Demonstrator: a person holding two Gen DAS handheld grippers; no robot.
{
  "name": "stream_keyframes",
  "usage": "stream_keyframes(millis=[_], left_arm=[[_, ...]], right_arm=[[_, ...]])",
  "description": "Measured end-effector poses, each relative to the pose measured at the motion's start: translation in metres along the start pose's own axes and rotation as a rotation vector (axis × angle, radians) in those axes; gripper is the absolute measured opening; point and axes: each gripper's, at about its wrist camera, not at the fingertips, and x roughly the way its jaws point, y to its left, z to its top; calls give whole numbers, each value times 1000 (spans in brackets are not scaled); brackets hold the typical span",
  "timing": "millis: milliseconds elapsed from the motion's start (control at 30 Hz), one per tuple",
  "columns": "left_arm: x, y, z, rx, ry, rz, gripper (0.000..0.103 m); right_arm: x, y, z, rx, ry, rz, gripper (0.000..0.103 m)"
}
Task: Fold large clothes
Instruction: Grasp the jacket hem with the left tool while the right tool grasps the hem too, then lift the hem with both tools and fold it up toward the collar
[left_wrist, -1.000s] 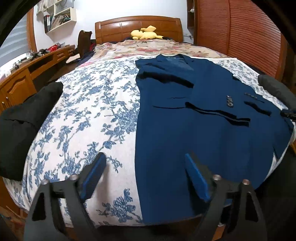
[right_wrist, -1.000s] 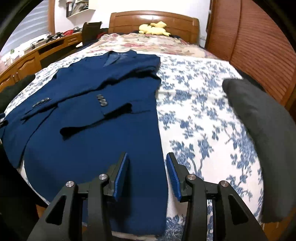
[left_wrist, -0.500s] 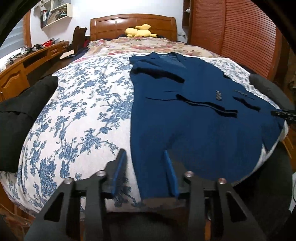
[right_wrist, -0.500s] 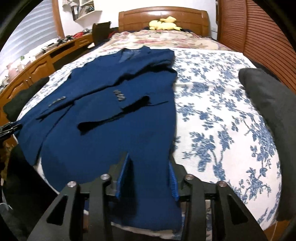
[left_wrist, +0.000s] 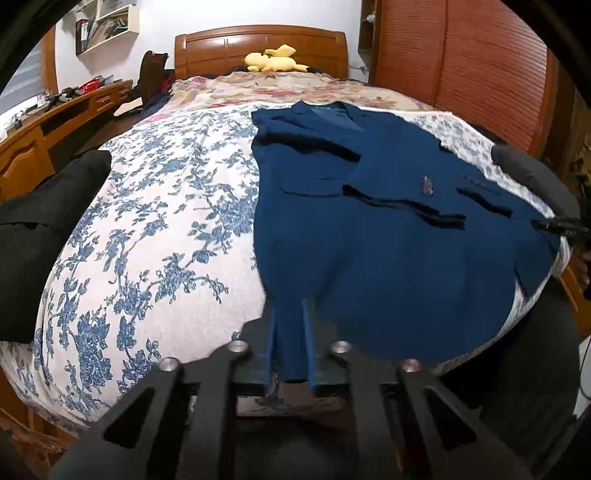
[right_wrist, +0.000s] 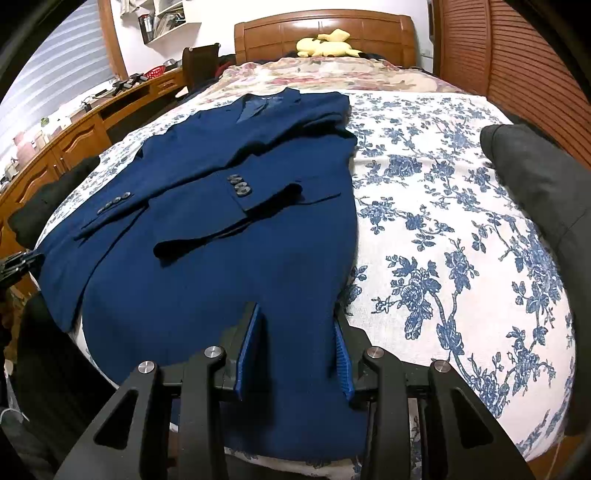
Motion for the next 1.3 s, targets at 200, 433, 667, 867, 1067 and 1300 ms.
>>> stream_keyframes(millis=[200, 433, 667, 867, 1067, 1300], left_arm=[[-26, -13, 25, 17, -89, -26, 5], [-74, -39, 89, 87, -256, -43, 4], [-103, -61, 148, 148, -361, -59, 4], [-149, -72, 173, 178, -468, -57, 4], [-199, -70, 191, 174, -556, -66, 4], [-235, -67, 198, 163, -643, -53, 4]], right_arm=[[-8, -3, 19, 50, -26, 55, 6], [-53, 6, 58, 64, -187, 134, 5], [-110, 27, 91, 16, -343, 138, 4], [-174, 35, 99, -17, -464, 151, 4], [-247, 46, 90, -73, -550, 144, 4], [-311, 50, 54, -109, -635, 125, 4]])
